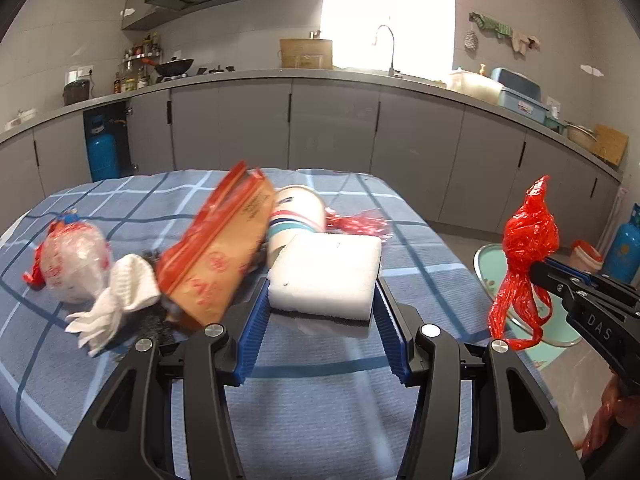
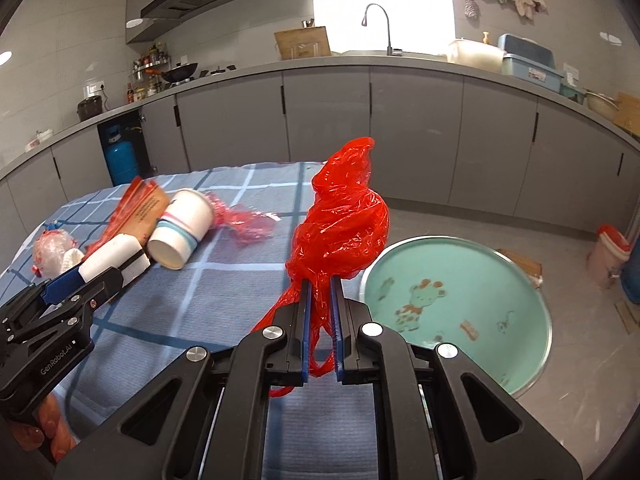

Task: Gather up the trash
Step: 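Carry the red bag and white sponge with both tools over the basin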

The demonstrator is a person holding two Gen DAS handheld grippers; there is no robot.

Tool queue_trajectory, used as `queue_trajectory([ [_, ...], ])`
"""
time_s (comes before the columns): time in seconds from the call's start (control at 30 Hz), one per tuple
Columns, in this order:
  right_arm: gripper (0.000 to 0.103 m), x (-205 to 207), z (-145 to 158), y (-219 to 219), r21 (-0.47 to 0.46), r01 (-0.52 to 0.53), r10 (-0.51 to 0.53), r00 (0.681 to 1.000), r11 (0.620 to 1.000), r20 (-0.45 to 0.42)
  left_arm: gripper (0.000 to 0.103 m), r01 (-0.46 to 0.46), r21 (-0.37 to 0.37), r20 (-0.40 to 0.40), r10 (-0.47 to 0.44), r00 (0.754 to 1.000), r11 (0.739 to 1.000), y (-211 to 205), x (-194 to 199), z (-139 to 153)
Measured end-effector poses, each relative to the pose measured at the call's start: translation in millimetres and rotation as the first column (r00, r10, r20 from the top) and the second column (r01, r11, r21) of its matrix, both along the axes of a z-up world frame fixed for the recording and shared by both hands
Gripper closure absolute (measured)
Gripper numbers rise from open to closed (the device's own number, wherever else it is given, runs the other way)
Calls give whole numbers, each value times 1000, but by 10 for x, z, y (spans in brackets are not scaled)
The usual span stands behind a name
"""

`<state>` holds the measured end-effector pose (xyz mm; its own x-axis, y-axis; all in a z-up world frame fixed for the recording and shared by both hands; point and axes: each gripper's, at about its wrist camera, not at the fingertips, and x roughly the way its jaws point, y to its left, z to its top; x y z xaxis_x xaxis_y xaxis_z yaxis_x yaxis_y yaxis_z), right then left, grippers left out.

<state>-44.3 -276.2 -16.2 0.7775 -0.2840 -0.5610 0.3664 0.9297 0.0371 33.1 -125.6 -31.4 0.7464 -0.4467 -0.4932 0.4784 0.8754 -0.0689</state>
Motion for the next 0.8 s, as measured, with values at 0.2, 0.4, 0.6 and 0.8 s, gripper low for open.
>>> queue_trajectory([
  [0.2,93,-58,-10,-297,-27,50,-50,999,998,-11,52,2,24,-4,-2,1000,1000,-334,-11,-8],
  [0.4,93,-142,-113,-692,-17,129,-130,991,991,-26,52,19,45,-35,-18,999,999,-666,-57,-58],
  [0.6,93,-215,-209,-1063,3,189,-189,982,982,-29,51,48,71,-51,-45,998,996,-1010,-115,-131],
  [0.8,93,-225,-385,-1349,48,215,-213,976,975,-54,51,59,97,-73,-52,996,994,-1393,-130,-184],
])
